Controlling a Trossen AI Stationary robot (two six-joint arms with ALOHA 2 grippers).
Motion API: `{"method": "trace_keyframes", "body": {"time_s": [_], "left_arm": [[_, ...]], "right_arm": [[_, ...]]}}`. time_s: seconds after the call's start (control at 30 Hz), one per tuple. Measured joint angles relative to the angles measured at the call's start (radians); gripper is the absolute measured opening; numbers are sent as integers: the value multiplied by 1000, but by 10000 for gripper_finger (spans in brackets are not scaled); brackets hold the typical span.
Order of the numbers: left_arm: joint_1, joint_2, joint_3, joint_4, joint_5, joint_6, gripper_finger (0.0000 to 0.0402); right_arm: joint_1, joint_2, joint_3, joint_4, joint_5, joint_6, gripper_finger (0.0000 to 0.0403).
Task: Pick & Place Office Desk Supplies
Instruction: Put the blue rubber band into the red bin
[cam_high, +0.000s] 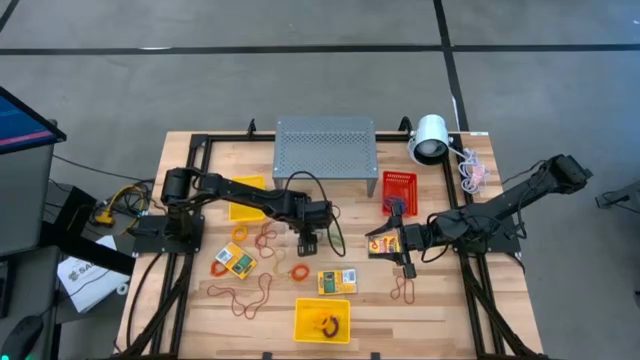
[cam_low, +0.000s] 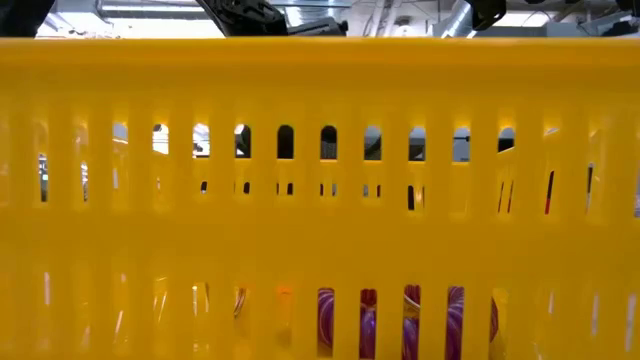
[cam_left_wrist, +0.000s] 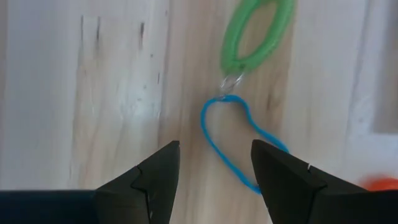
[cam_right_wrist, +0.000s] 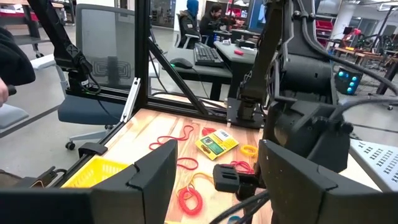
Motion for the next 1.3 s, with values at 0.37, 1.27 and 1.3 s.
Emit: {"method": "trace_keyframes", "body": {"time_s": [0.37, 1.27, 1.3], "left_arm": [[0, 45, 2, -1, -3, -19, 195], [-3, 56, 1, -6, 16, 18, 5], [-3, 56, 1, -6, 19, 19, 5]], "right_arm": [[0, 0, -1, -1, -1, 0, 221], [0, 0, -1, -3, -1, 0, 221], [0, 0, -1, -3, -1, 0, 221]]}}
